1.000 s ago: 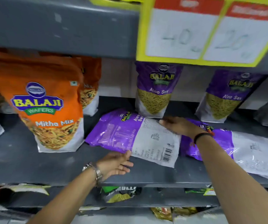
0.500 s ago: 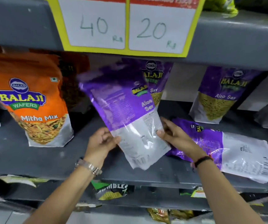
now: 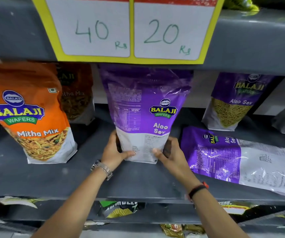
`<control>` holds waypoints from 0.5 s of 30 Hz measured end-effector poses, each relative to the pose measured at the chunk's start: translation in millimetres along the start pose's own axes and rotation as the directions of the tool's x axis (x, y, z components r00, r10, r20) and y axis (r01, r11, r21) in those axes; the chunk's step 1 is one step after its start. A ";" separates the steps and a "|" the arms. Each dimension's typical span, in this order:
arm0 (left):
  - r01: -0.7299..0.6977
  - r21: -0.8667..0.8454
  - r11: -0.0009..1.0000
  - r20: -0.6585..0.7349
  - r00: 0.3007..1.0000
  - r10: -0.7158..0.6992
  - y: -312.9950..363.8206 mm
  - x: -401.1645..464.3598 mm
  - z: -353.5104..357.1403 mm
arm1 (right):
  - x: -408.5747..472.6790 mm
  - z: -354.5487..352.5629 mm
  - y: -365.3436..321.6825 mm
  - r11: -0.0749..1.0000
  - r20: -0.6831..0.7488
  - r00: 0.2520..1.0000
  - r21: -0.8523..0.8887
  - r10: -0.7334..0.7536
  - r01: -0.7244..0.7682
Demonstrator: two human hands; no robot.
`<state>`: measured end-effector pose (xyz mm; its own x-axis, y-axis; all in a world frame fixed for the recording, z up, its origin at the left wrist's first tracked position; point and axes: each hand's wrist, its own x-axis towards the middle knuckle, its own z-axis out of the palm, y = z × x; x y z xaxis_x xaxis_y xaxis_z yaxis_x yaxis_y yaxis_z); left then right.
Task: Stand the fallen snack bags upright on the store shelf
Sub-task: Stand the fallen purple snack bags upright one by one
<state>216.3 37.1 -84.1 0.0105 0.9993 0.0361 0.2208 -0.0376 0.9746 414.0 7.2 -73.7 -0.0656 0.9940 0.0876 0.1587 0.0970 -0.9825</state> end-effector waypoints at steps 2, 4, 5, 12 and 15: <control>0.019 -0.009 1.000 -0.094 0.995 -0.020 -1.5 6.8 -6.2 | -16.9 -0.9 -0.2 0.998 -0.113 0.993 -0.056 -0.024 0.018; 0.000 -0.051 0.999 -0.167 0.986 -0.009 -3.0 3.7 -9.3 | -24.1 -2.6 -2.6 0.996 -0.208 0.978 -0.087 -0.021 0.003; -0.028 -0.091 0.995 -0.170 0.985 0.012 -2.8 -2.1 -7.9 | -22.0 -3.5 -5.9 0.998 -0.259 0.966 -0.061 -0.017 0.001; -0.086 -0.087 0.992 0.066 0.994 0.092 4.3 -39.5 10.1 | 28.3 -6.1 -18.1 0.998 0.011 0.998 -0.023 0.065 -0.064; -0.077 0.027 0.997 -0.009 0.997 0.077 1.1 -26.2 10.4 | 27.7 3.6 -17.4 1.000 0.156 0.988 0.011 0.012 -0.014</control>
<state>226.4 10.9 -86.3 0.0190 0.9934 0.1134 0.2458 -0.1146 0.9625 405.8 32.9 -54.8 -0.2167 0.9750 0.0494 0.1490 0.0830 -0.9853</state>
